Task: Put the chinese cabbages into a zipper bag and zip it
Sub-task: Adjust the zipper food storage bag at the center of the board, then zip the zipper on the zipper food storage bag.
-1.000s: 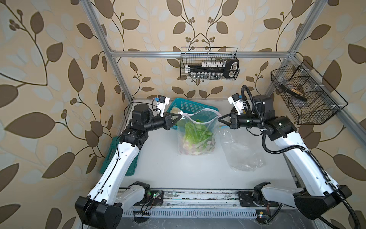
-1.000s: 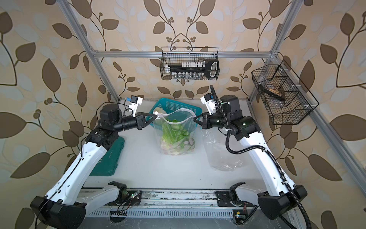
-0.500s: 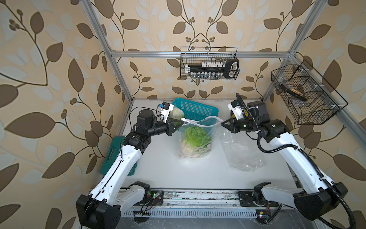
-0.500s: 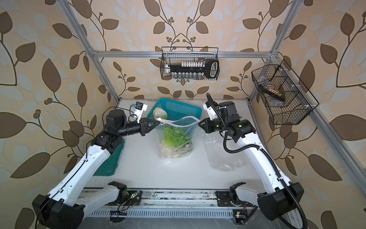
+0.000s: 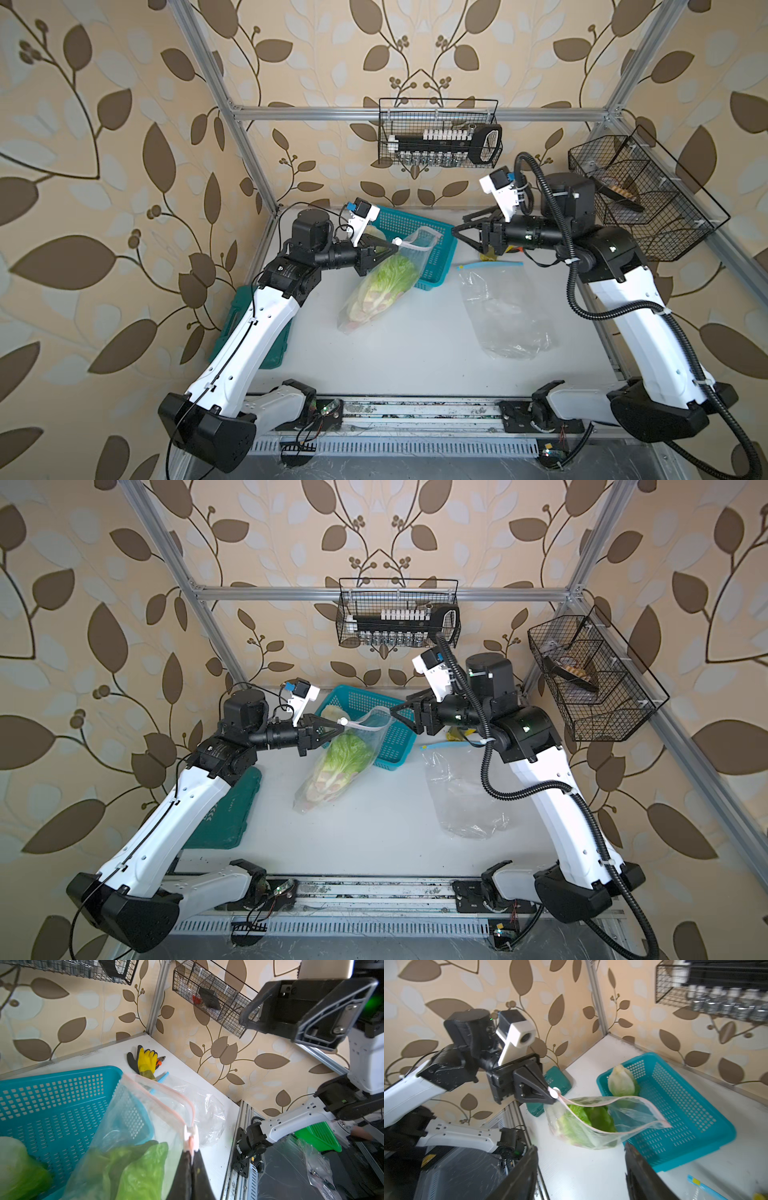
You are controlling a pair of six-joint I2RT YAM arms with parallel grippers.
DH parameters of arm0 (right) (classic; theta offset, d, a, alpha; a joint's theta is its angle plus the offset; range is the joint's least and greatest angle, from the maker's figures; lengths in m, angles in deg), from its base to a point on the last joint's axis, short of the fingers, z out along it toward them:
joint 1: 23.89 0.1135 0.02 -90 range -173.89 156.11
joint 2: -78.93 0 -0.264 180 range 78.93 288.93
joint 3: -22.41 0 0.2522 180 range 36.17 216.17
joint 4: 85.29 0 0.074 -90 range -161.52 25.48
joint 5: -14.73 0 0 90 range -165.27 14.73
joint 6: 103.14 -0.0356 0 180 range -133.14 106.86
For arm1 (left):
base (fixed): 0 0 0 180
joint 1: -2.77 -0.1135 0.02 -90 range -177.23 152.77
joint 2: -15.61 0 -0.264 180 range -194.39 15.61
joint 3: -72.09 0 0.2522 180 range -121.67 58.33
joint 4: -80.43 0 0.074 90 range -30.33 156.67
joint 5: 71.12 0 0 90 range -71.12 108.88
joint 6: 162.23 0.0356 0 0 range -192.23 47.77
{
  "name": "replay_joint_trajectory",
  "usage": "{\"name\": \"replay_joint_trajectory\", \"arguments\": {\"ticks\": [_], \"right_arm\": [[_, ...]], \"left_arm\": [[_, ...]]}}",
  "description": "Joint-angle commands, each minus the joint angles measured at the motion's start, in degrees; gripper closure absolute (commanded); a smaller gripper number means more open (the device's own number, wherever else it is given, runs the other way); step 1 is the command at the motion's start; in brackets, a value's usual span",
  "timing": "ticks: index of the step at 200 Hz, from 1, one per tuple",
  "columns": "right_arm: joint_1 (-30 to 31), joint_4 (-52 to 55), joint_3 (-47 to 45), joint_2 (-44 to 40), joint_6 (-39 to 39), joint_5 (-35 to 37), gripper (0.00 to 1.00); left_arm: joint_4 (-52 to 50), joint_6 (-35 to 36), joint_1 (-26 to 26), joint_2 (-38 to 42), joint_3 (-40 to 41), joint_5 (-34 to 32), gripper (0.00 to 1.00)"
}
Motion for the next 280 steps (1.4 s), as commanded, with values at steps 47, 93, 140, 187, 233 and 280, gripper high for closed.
{"name": "replay_joint_trajectory", "arguments": {"ticks": [47, 93, 140, 187, 233, 280], "right_arm": [[6.98, 3.66, 7.28, 12.74, 9.75, -7.46, 0.47], [7.35, 4.83, 7.49, 14.81, 14.81, -15.15, 0.52], [7.78, 6.17, 8.15, 18.24, 15.25, -16.62, 0.54], [7.78, 5.48, 8.96, 19.43, 14.19, -17.32, 0.73], [7.71, 3.27, 6.35, 17.5, 13.25, -17.15, 0.81], [6.21, -2.34, 1.19, 13.62, 11.45, -15.78, 0.87]], "left_arm": [[-9.37, 10.38, 1.45, -0.67, -6.24, 1.93, 1.0], [-9.36, 10.04, 1.54, -0.23, -6.31, 3.17, 1.0], [-8.61, 9.51, 1.98, -0.67, -6.29, 3.44, 1.0], [-8.61, 9.24, 2.26, -0.94, -6.31, 2.84, 1.0], [-5.89, 7.04, 2.28, -0.42, -5.46, 0.95, 1.0], [-1.55, 2.05, 1.9, 0.65, -3.22, -5.32, 1.0]]}}
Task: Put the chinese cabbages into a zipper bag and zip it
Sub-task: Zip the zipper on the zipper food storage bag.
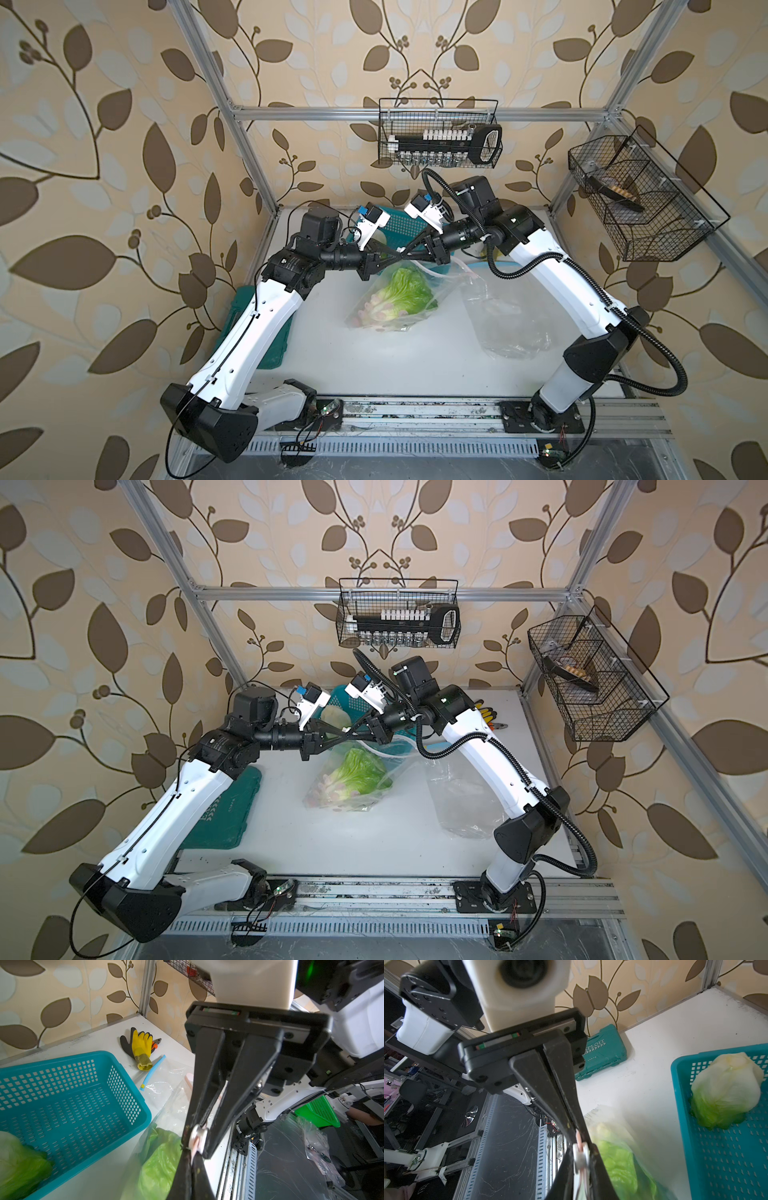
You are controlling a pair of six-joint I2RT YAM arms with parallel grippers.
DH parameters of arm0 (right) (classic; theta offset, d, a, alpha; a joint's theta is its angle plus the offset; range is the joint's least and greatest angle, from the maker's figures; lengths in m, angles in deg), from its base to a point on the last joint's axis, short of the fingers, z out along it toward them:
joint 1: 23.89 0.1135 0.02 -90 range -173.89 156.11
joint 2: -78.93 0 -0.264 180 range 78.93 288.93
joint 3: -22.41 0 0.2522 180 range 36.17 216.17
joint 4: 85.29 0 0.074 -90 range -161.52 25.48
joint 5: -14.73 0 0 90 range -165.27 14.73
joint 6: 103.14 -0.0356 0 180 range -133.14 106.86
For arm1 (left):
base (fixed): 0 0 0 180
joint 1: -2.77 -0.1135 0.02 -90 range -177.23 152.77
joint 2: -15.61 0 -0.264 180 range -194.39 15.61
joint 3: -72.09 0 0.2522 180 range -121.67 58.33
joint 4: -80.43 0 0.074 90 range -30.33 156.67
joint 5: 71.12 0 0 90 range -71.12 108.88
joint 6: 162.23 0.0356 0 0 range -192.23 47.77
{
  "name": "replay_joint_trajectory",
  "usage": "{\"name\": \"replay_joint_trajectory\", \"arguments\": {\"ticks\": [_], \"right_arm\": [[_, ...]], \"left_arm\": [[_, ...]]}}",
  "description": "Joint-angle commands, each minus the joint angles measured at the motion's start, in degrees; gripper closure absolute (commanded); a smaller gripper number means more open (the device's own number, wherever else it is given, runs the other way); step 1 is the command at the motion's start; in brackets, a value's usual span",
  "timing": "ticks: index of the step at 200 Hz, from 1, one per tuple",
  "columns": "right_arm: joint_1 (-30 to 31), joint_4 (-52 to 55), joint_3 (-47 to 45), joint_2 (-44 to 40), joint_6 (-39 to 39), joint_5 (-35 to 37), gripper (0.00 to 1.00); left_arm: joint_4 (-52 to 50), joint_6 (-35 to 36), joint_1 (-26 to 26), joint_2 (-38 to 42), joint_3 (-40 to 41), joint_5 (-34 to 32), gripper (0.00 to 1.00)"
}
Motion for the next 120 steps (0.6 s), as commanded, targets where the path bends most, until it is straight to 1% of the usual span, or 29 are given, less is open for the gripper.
{"name": "replay_joint_trajectory", "arguments": {"ticks": [1, 38, 52, 91, 120], "right_arm": [[-0.62, -3.36, -2.3, -2.96, -0.47, -0.22, 0.88], [-3.6, -3.42, -5.41, -5.29, 0.36, 0.48, 0.89], [-4.42, -3.18, -6.61, -6.23, 1.26, 2.09, 0.89], [-5.35, -2.5, -8.89, -7.76, 2.39, 4.38, 0.89], [-5.67, -2.5, -10.07, -8.5, 2.56, 5.66, 0.89]], "left_arm": [[6.59, -3.29, 0.06, 2.15, 0.26, -3.44, 1.0], [7.82, -5.88, -1.02, 2.58, 0.44, -5.75, 1.0], [8.01, -6.23, -1.38, 3.02, 0.52, -6.18, 1.0], [9.13, -9.04, -3.21, 4.26, 1.15, -7.68, 1.0], [8.41, -10.42, -4.75, 4.33, 1.07, -9.99, 1.0]]}}
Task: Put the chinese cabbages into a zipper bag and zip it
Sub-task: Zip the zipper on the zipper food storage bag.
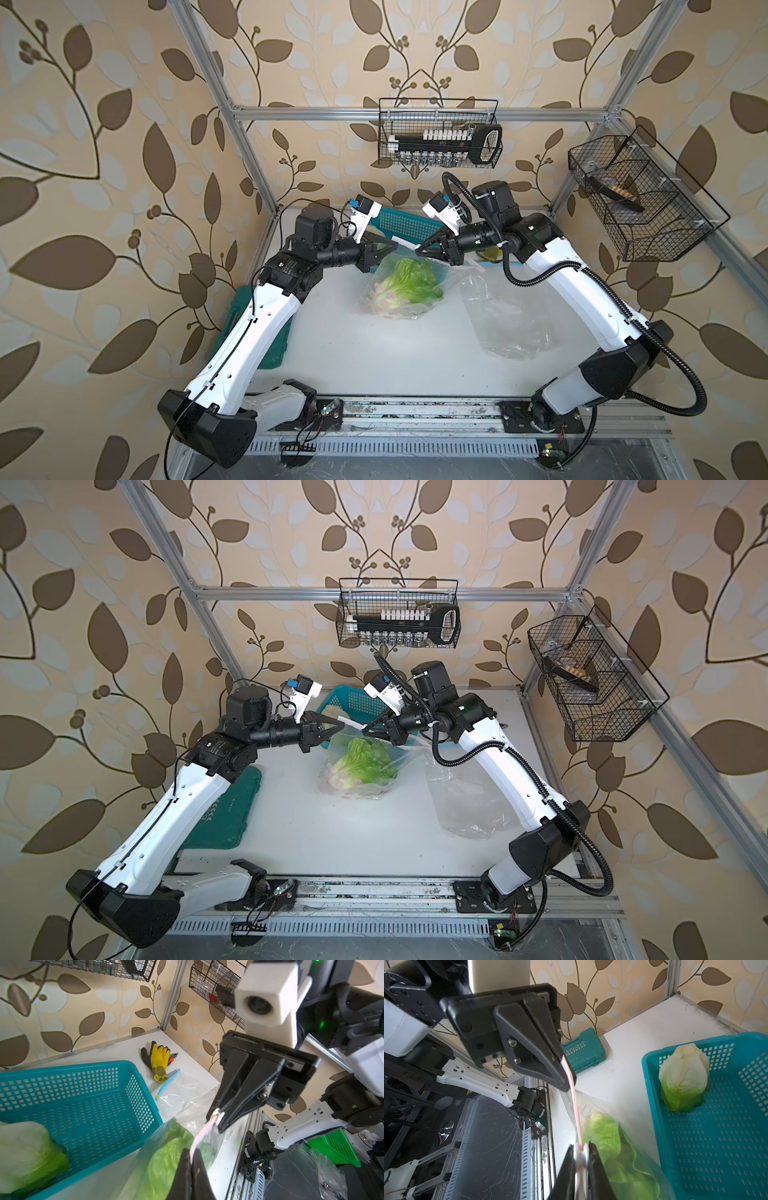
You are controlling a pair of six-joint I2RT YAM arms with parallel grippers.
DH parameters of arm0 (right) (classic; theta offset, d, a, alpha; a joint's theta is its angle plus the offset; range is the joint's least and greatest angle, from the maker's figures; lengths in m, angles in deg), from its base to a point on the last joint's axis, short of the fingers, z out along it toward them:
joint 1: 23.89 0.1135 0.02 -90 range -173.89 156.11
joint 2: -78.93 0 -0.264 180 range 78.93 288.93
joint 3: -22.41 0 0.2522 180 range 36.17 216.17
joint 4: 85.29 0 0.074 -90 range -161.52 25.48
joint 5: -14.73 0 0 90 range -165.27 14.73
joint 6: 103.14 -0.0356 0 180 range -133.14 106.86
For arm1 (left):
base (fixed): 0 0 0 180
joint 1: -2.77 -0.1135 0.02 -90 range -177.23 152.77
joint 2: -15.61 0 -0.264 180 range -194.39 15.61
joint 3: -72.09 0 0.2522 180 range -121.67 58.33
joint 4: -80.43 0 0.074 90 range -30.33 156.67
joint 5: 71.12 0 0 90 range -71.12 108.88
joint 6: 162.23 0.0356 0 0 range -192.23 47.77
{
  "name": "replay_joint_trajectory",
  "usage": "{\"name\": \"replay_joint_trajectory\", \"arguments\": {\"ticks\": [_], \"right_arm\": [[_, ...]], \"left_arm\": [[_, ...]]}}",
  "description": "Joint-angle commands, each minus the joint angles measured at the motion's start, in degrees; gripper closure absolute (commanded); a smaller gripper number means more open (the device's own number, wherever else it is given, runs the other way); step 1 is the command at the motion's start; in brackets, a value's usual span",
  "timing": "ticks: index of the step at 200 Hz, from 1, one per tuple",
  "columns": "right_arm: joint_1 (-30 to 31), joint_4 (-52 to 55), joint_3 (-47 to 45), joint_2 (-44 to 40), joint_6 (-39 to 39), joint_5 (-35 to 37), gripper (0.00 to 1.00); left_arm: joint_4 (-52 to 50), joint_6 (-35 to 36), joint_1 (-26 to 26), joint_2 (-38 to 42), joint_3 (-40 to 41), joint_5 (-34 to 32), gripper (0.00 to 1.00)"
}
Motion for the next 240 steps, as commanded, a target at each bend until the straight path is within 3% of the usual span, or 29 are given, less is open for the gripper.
{"name": "replay_joint_trajectory", "arguments": {"ticks": [1, 137, 240], "right_arm": [[-1.28, 1.08, -1.42, -2.19, 1.6, 2.35, 0.89], [-3.78, -0.4, -9.24, -8.03, -0.34, 5.34, 0.92], [-13.97, -2.23, -20.19, -14.82, -1.33, 7.05, 0.94]], "left_arm": [[2.62, -2.44, -2.38, 2.44, -0.47, -4.4, 1.0], [3.9, -4.39, -3.91, 3.85, 1.78, -8.94, 1.0], [1.5, -4.23, -5.22, 2.56, 2.51, -23.42, 1.0]]}}
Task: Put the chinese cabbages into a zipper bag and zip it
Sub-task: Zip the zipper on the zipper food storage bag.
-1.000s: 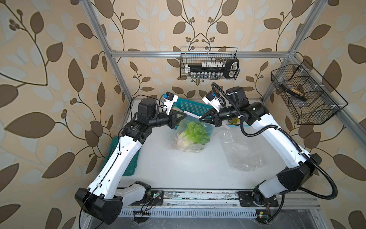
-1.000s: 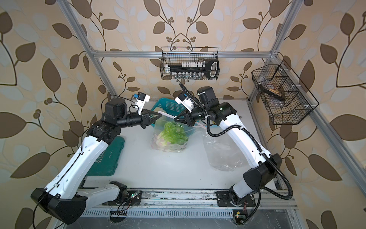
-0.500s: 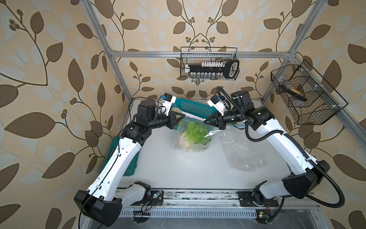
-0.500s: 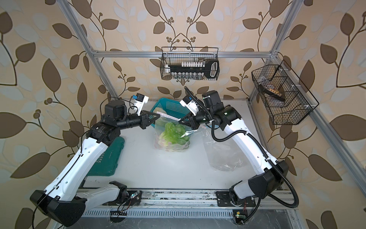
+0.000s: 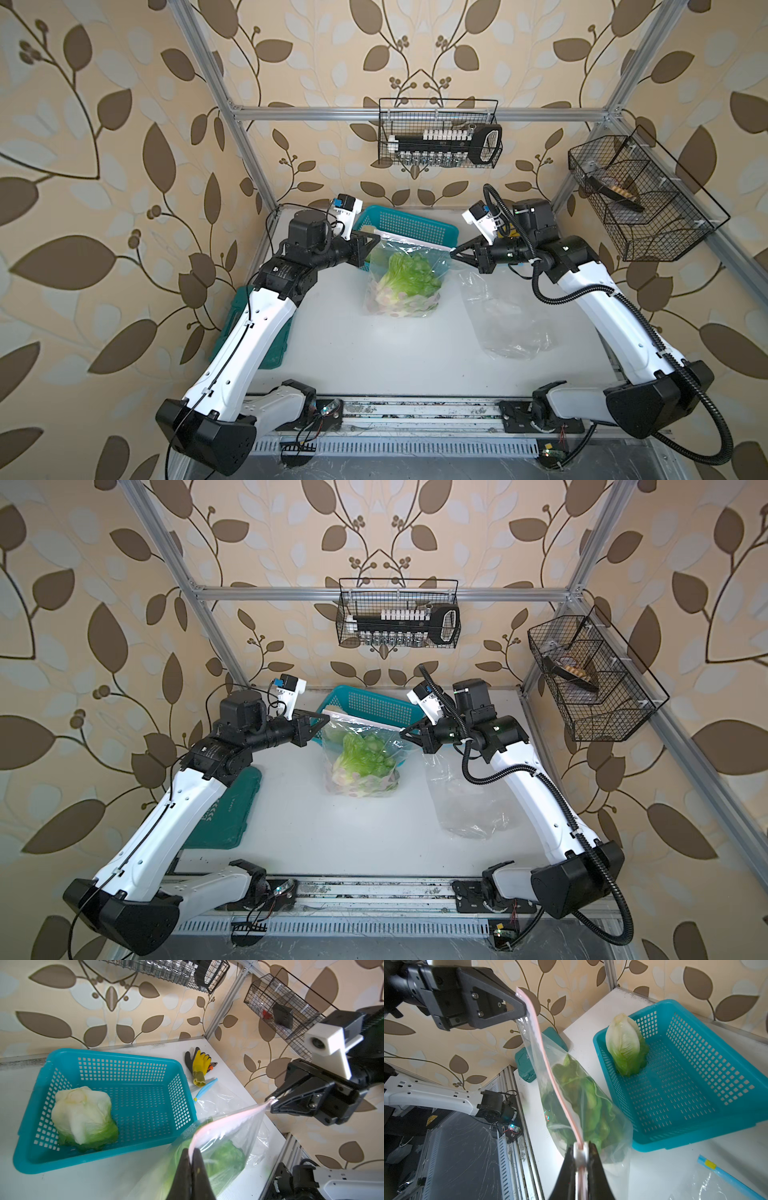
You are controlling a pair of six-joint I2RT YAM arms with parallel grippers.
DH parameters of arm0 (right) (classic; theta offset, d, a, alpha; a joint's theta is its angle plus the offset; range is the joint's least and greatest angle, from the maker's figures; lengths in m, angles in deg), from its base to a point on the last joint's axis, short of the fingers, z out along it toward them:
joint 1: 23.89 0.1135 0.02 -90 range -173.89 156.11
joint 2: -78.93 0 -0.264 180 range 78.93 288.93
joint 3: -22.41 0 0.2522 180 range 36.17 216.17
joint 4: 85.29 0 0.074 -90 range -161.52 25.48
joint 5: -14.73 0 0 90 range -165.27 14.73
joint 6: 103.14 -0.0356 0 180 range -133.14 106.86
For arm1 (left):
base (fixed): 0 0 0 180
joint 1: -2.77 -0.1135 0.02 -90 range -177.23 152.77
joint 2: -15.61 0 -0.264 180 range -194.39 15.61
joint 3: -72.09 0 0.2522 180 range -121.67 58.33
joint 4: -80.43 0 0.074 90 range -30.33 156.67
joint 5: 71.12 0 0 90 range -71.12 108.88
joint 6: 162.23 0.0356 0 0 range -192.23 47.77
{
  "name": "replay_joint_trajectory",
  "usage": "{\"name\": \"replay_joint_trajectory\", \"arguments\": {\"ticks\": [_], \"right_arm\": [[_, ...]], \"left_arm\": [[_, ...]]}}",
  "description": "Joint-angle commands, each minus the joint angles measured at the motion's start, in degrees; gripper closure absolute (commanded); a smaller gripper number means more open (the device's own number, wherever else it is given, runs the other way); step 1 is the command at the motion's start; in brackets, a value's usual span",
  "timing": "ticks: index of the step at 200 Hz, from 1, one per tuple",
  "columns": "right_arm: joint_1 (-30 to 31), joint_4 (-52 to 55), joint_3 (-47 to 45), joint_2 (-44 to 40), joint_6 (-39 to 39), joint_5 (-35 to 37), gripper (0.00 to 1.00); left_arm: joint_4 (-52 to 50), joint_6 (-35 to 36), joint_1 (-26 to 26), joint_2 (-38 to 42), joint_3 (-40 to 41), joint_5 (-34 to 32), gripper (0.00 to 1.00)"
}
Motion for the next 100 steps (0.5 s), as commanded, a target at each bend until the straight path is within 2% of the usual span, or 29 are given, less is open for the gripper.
{"name": "replay_joint_trajectory", "arguments": {"ticks": [1, 43, 58, 66, 75, 80, 100], "right_arm": [[-2.01, 1.84, -1.94, -1.43, 0.44, 3.08, 0.94], [-2.46, 1.29, -2.68, -0.44, -0.03, 3.71, 0.93], [-2.46, 0.08, -2.54, -0.19, -1.32, 3.31, 0.88], [-2.47, -0.57, -2.27, -0.03, -2.58, 2.75, 0.78], [-2.46, -1.85, -2.36, -0.17, -4.92, 2.39, 0.56], [-2.45, -2.79, -2.74, -0.56, -6.26, 2.59, 0.48], [-2.89, -9.3, -8.18, -3.28, -13.45, 4.78, 0.33]], "left_arm": [[1.42, -0.07, -2.6, 0.84, -0.26, -9.37, 1.0], [0.89, -0.46, -3.22, 0.48, 0.8, -11.62, 1.0], [1.39, -0.68, -3.22, 0.25, 1.16, -10.29, 1.0], [1.74, -1.09, -3.22, -0.03, 1.34, -9.56, 1.0], [1.91, -1.36, -3.2, -0.43, 1.59, -8.91, 1.0], [1.89, -1.6, -3.22, -0.59, 1.8, -8.79, 1.0], [2.07, -1.6, -3.81, -1.16, 3.41, -9.38, 1.0]]}}
